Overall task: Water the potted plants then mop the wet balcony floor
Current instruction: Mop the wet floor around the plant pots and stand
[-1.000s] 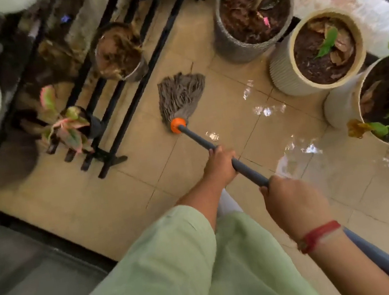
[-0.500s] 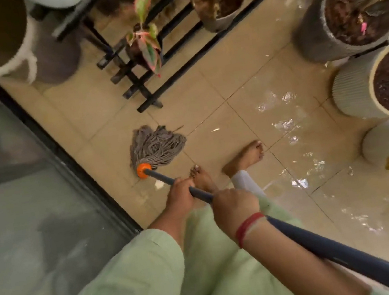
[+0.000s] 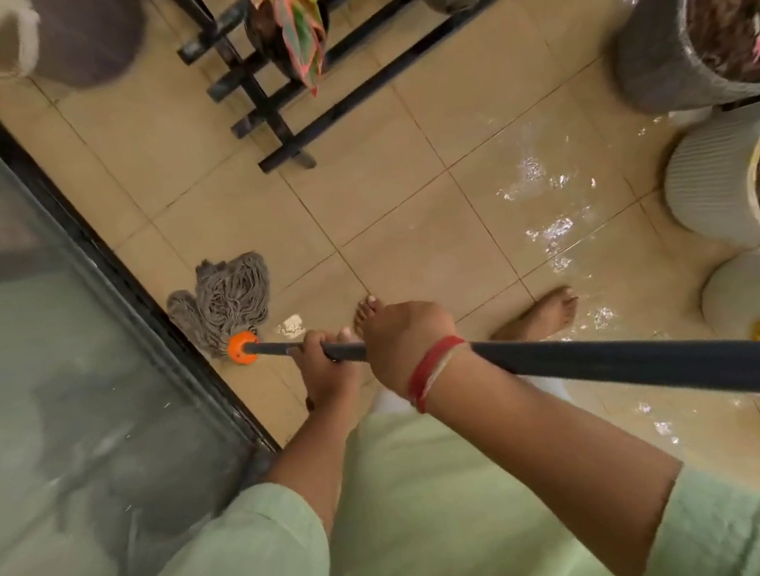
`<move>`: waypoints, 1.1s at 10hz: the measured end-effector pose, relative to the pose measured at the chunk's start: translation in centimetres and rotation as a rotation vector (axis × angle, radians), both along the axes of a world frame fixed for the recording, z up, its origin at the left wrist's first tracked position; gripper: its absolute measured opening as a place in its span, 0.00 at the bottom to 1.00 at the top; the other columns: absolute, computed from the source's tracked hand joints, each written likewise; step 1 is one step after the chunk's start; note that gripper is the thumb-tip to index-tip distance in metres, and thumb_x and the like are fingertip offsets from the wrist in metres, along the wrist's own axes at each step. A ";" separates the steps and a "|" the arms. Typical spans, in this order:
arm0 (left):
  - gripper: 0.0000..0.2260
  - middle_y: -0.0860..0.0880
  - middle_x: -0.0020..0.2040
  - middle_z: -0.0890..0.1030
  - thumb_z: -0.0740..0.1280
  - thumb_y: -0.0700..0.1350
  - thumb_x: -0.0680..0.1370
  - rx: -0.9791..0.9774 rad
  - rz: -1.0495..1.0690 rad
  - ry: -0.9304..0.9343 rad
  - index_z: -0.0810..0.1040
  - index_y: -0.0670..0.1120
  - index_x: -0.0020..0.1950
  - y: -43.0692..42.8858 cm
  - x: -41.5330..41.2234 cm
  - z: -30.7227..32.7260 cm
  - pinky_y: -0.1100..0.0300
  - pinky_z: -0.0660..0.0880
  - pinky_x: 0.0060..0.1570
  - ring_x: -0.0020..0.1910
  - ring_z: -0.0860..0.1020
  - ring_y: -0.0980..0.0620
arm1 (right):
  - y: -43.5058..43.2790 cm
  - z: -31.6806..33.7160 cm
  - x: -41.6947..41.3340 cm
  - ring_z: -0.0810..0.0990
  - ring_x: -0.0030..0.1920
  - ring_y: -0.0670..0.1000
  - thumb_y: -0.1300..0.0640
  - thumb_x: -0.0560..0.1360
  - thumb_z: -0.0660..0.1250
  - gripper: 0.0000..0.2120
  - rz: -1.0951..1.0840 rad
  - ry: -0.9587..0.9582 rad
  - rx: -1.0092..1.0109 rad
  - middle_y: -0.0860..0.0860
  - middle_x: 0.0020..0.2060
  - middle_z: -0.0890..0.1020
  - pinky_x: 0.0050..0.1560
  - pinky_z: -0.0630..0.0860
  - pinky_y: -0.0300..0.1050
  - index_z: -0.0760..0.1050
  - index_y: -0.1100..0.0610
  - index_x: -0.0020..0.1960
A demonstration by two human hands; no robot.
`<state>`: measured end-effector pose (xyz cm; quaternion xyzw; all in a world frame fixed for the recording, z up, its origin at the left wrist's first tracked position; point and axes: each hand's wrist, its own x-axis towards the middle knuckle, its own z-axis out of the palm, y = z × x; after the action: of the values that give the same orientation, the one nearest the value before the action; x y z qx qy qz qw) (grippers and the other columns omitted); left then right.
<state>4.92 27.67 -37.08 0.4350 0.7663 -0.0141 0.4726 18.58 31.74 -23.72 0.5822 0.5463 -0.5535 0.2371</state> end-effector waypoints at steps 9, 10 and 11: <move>0.07 0.36 0.77 0.46 0.65 0.47 0.79 -0.083 -1.108 -0.277 0.72 0.46 0.54 -11.9 44.9 -1.0 0.48 0.70 0.62 0.70 0.65 0.35 | -25.6 1.5 33.2 0.72 0.41 0.56 0.46 0.81 0.48 0.19 -0.905 -0.579 -0.061 0.54 0.39 0.73 0.40 0.68 0.46 0.70 0.58 0.58; 0.10 0.37 0.77 0.46 0.64 0.48 0.79 -0.073 -1.165 -0.261 0.71 0.46 0.58 -12.5 42.4 -0.9 0.46 0.71 0.62 0.71 0.63 0.35 | -26.2 1.8 31.2 0.70 0.37 0.54 0.46 0.81 0.48 0.19 -0.897 -0.552 -0.062 0.51 0.34 0.70 0.36 0.67 0.46 0.69 0.58 0.58; 0.12 0.40 0.77 0.49 0.62 0.44 0.79 -0.048 -1.151 -0.347 0.69 0.45 0.62 -12.8 38.6 -0.7 0.42 0.70 0.64 0.72 0.61 0.36 | -26.0 2.3 28.3 0.70 0.36 0.53 0.46 0.81 0.48 0.18 -0.831 -0.557 -0.034 0.50 0.34 0.70 0.36 0.67 0.45 0.69 0.57 0.57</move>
<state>43.51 14.83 -37.77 0.7651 0.3188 -0.2139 0.5169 46.88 5.78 -21.47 0.8723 0.1750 -0.4337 0.1431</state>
